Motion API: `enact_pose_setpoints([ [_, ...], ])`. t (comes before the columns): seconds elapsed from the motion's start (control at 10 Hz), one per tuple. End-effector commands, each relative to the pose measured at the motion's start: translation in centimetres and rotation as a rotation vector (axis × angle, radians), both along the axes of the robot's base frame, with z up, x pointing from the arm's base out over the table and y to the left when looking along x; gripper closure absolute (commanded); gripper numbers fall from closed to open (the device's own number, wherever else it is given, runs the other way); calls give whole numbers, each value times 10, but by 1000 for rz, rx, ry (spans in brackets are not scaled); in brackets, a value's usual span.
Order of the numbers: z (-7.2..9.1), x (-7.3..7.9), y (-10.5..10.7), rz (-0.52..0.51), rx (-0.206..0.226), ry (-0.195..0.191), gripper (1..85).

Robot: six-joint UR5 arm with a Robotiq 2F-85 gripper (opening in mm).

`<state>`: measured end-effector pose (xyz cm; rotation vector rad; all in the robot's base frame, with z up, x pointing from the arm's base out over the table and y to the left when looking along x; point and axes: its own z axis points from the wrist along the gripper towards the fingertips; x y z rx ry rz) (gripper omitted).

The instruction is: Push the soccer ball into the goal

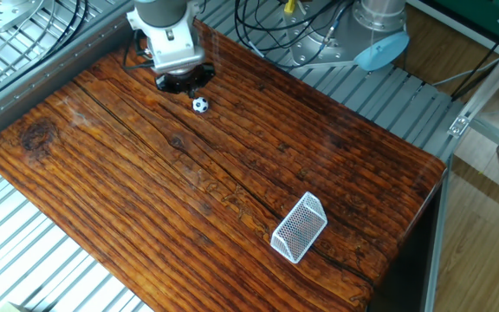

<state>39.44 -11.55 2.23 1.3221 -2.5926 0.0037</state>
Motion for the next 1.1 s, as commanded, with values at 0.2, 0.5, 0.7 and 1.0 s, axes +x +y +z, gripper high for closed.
enact_pose_setpoints([
  [0.2,5,12,46,-24,101,-9,847],
  [0.5,13,16,44,-22,68,-9,847],
  [0.7,5,18,49,-24,81,-26,847],
  [1.0,2,21,70,-51,87,-27,847],
])
